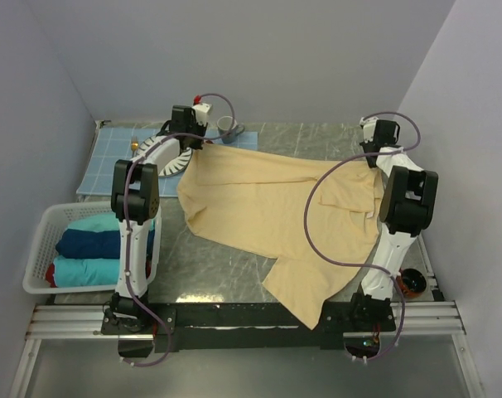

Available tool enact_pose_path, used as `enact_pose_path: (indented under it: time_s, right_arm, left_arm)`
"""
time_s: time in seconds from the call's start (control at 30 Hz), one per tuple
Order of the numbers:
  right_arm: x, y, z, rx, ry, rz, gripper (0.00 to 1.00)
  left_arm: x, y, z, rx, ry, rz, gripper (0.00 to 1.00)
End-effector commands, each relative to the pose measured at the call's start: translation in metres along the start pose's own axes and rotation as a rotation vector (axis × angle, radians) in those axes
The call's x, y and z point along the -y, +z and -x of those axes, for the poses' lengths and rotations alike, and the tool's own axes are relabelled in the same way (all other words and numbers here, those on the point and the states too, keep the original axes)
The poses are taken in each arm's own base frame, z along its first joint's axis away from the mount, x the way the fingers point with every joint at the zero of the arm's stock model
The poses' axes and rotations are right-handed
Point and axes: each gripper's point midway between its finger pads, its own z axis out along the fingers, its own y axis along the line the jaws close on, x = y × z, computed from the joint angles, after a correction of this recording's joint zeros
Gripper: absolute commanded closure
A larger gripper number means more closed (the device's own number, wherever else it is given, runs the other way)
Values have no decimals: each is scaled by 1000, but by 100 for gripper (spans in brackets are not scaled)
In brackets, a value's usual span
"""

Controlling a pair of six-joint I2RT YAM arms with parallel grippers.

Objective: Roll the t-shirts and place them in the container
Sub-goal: Fold the T-shirt at the center of the board.

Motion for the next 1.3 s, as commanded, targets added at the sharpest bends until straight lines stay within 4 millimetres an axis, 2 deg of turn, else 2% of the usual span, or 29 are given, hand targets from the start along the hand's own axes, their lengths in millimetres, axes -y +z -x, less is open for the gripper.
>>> enact_pose_path:
  time_s: [0.0,0.1,0.13,0.2,0.23,0.27,0.3,0.33,0.37,0.4,0.43,0.47,0.53,0.57,0.6,0.63,0.67,0.7,0.73,0.77,0.9,0.97,1.13,1.27]
  right_arm:
    - [25,6,25,51,-10,-111,100]
    - [26,13,22,44,-20,-127,100]
    - [26,15,20,38,-20,-135,100]
    - [27,18,22,41,-11,-140,100]
    - [30,16,25,44,-5,-150,91]
    - [35,11,35,66,17,-162,80]
    - [37,5,42,79,34,-168,61]
    - [40,-2,49,95,50,-173,52]
    - [49,-17,64,131,82,-191,45]
    - [50,-25,68,137,90,-192,38]
    - [51,-33,75,147,101,-193,36]
    - [56,-47,88,173,132,-198,34]
    - [49,-60,88,166,150,-157,29]
    - [45,-72,86,172,171,-135,29]
    - [33,-76,83,166,167,-85,29]
    - [23,-80,80,160,161,-56,28]
    - [11,-86,67,129,167,-17,28]
    - [-3,-90,66,138,169,59,28]
    - [-14,-94,61,129,175,103,28]
    - [-27,-98,47,96,166,154,28]
    - [-62,-108,20,23,113,305,27]
    - [-75,-118,8,5,75,375,27]
    - [-86,-131,-9,-45,36,437,27]
    - [-88,-140,-10,-67,63,457,27]
  left_arm:
    - [-28,-3,26,52,-40,90,94]
    - [-31,-2,31,64,-56,109,88]
    - [-32,-2,32,67,-65,116,79]
    - [-34,-5,36,74,-77,125,69]
    - [-34,-8,39,77,-92,130,61]
    - [-35,-16,48,93,-100,141,59]
    - [-35,-22,53,100,-110,143,56]
    - [-34,-27,58,107,-131,142,50]
    - [-34,-42,76,143,-134,140,47]
    - [-32,-49,77,143,-139,137,46]
    - [-29,-56,80,147,-180,133,43]
    - [-28,-73,92,168,-190,131,42]
    - [-16,-85,78,120,-227,96,41]
    - [-11,-101,85,130,-234,81,41]
    - [1,-103,66,83,-250,38,41]
    - [10,-114,67,75,-249,15,43]
    - [19,-118,55,35,-257,-11,43]
    - [32,-120,37,-11,-270,-61,43]
    - [44,-124,33,-27,-269,-104,44]
    - [51,-126,20,-74,-274,-127,45]
    - [60,-124,-3,-145,-285,-100,44]
    - [63,-128,-5,-154,-291,-109,43]
    - [70,-124,-47,-277,-362,-126,47]
    - [69,-116,-57,-297,-378,-115,50]
